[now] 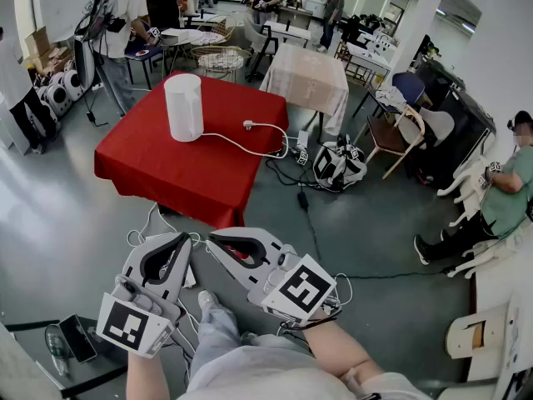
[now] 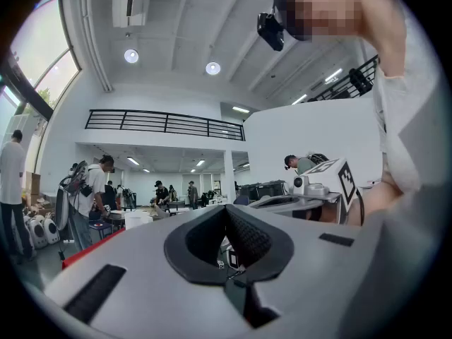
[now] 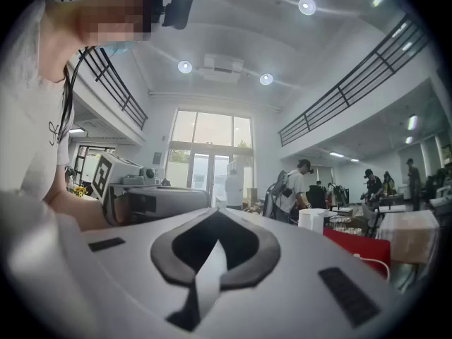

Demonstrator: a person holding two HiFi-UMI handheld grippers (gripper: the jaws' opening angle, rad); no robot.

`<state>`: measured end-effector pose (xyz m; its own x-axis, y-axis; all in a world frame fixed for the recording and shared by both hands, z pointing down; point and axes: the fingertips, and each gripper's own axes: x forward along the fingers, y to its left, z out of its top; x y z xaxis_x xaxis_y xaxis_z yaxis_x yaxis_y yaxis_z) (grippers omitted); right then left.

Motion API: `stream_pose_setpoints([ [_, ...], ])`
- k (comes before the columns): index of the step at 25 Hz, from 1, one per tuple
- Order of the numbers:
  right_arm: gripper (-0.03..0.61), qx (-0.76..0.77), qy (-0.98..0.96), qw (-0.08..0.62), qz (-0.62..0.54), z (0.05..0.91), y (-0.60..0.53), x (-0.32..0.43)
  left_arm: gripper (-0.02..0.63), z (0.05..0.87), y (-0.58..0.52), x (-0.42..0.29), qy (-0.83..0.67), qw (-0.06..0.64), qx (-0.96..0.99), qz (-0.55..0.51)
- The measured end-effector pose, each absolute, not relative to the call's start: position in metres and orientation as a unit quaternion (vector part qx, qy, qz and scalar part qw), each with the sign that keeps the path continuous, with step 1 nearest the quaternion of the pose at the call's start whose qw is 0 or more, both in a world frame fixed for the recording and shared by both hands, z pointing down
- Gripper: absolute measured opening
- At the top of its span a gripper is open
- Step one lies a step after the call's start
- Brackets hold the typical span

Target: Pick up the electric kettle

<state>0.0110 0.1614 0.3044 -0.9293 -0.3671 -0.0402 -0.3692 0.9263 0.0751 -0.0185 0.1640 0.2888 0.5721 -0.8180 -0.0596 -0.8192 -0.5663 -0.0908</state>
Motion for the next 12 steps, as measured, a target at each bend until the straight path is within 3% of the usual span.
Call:
stream_pose_setpoints([
  [12, 0.008, -0.188, 0.981, 0.01, 0.041, 0.307, 0.141, 0.001, 0.009, 0.291, 0.143, -0.028, 0.465, 0.048, -0.884, 0.007],
])
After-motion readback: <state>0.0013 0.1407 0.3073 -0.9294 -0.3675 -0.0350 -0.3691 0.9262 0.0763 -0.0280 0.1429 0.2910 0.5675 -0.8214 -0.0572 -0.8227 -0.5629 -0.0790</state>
